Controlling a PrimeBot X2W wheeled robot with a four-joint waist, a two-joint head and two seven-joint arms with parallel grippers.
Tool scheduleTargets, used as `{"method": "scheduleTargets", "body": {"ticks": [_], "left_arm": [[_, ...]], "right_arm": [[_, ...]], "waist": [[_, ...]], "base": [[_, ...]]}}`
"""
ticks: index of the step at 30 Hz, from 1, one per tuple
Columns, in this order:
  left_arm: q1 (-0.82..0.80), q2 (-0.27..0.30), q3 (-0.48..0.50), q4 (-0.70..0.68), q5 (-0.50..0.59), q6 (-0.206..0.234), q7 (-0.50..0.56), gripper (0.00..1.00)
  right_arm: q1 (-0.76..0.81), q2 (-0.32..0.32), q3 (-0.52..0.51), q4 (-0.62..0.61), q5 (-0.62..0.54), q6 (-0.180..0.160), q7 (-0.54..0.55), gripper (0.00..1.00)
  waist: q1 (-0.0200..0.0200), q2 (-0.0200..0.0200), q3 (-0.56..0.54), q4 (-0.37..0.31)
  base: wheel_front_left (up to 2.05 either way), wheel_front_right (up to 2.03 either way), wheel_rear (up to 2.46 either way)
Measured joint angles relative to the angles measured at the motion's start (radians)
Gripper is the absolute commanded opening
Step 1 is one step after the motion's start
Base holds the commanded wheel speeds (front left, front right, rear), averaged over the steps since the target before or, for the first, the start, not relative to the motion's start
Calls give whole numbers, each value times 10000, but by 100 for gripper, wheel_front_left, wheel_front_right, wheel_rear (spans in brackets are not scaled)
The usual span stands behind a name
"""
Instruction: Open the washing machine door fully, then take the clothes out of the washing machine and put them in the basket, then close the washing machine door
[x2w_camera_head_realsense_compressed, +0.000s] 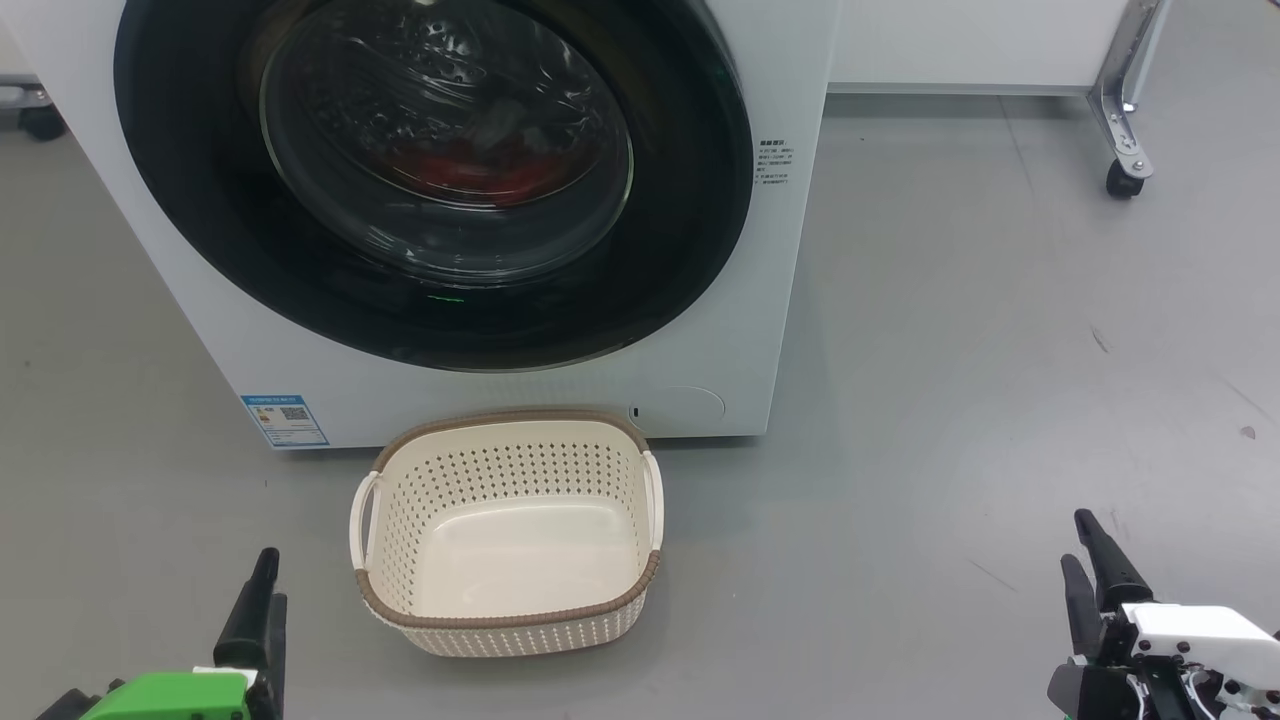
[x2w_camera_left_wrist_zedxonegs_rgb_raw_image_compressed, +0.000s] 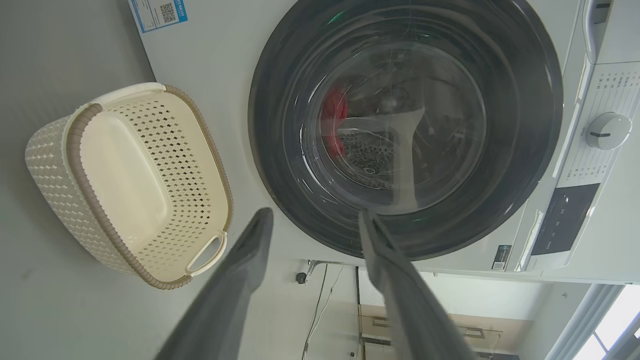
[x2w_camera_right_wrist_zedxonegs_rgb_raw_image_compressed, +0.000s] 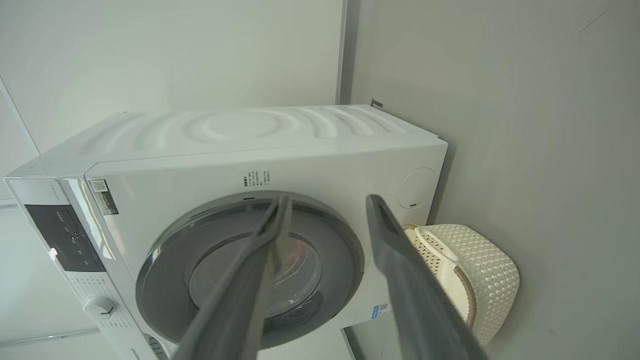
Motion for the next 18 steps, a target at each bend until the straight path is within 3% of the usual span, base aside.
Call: {"method": "scheduleTargets", "body": {"ticks": [18], "left_arm": [[-15, 8, -56, -341, 330, -2, -408, 100]], "right_arm": [[-35, -35, 148, -86, -600, 2, -422, 100]], "waist": [[0, 0, -29, 7]], "base": [[0, 0, 0]]}}
